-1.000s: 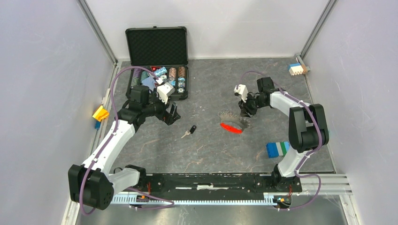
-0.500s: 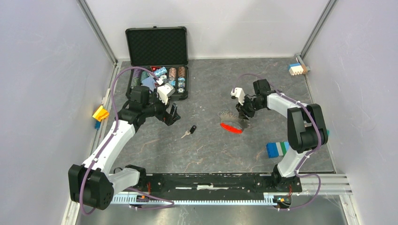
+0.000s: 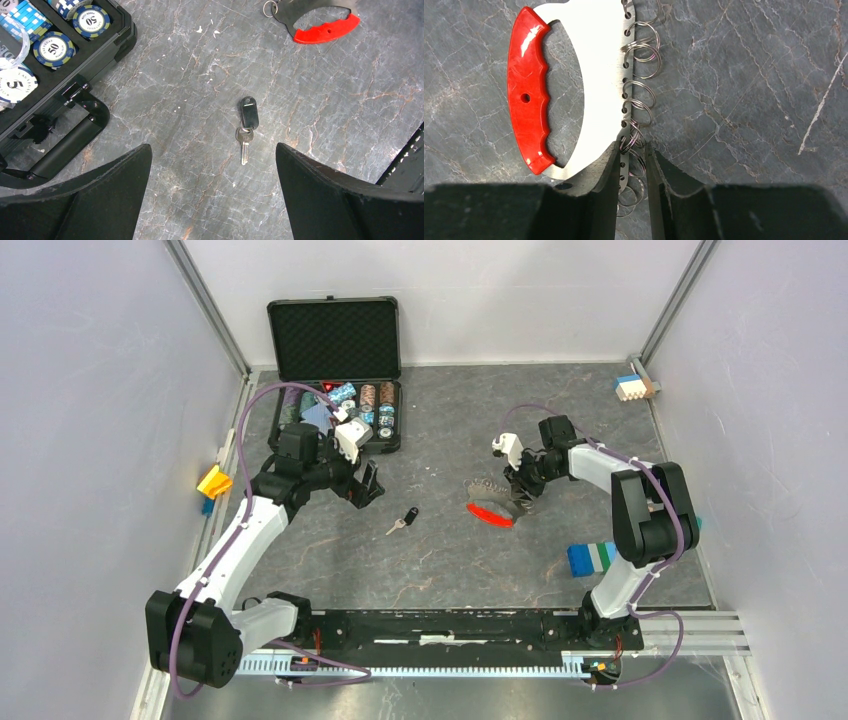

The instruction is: Put the keys on the keyring

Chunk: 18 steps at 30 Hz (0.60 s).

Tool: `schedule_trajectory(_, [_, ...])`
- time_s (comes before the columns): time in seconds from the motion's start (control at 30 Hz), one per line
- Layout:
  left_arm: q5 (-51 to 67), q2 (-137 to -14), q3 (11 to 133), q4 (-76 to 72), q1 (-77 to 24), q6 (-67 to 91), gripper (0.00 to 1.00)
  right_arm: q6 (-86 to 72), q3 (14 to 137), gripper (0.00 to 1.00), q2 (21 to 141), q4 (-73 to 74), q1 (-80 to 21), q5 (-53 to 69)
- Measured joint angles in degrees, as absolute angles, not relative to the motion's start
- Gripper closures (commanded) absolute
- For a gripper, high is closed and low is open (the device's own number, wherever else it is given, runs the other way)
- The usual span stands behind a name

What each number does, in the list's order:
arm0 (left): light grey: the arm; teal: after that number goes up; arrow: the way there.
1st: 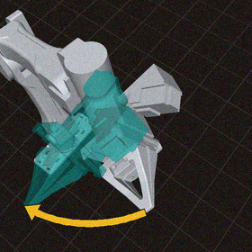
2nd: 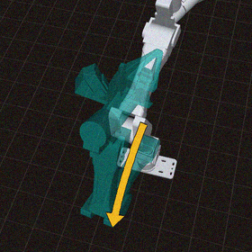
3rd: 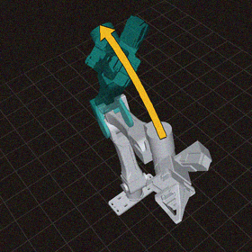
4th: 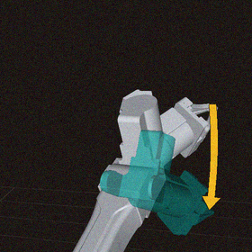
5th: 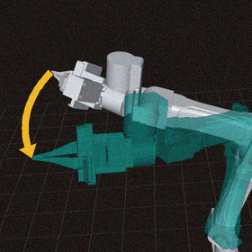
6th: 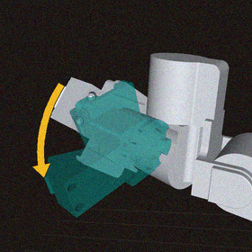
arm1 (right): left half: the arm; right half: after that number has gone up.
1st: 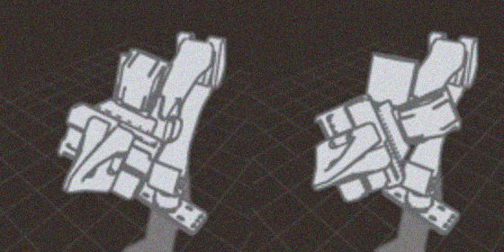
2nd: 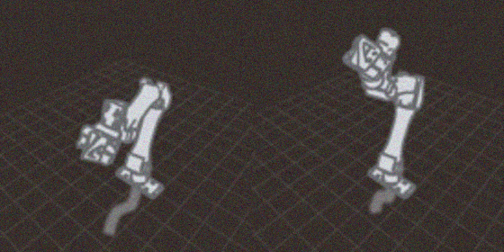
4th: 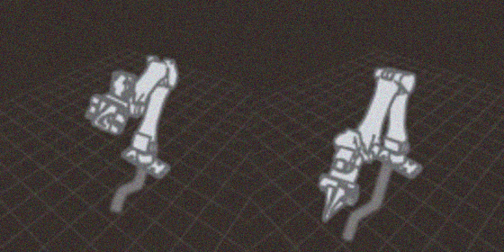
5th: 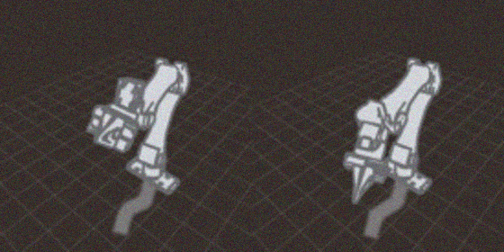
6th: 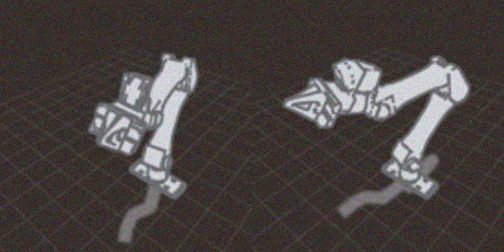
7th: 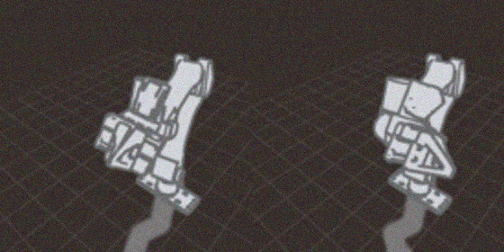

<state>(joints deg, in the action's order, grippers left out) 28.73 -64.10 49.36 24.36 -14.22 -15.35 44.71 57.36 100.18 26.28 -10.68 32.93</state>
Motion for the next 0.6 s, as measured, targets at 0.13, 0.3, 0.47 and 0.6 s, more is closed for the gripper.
schedule_trajectory(0.13, [28.7,-64.1,49.3,24.4,-14.2,-15.4,0.0,43.7,57.4,0.66,100.1,25.6,-10.8,32.5])
schedule_trajectory(0.3, [28.7,-64.1,49.3,24.4,-14.2,-15.4,0.0,42.4,57.4,0.57,100.1,25.1,-10.8,32.4])
schedule_trajectory(0.47, [28.8,-64.1,49.3,24.4,-14.2,-15.4,0.0,41.1,57.4,0.59,99.1,24.3,-10.8,32.3])
schedule_trajectory(0.6, [28.8,-64.1,49.3,24.4,-14.2,-15.4,0.0,40.0,57.5,0.6,97.6,23.5,-10.8,32.3])
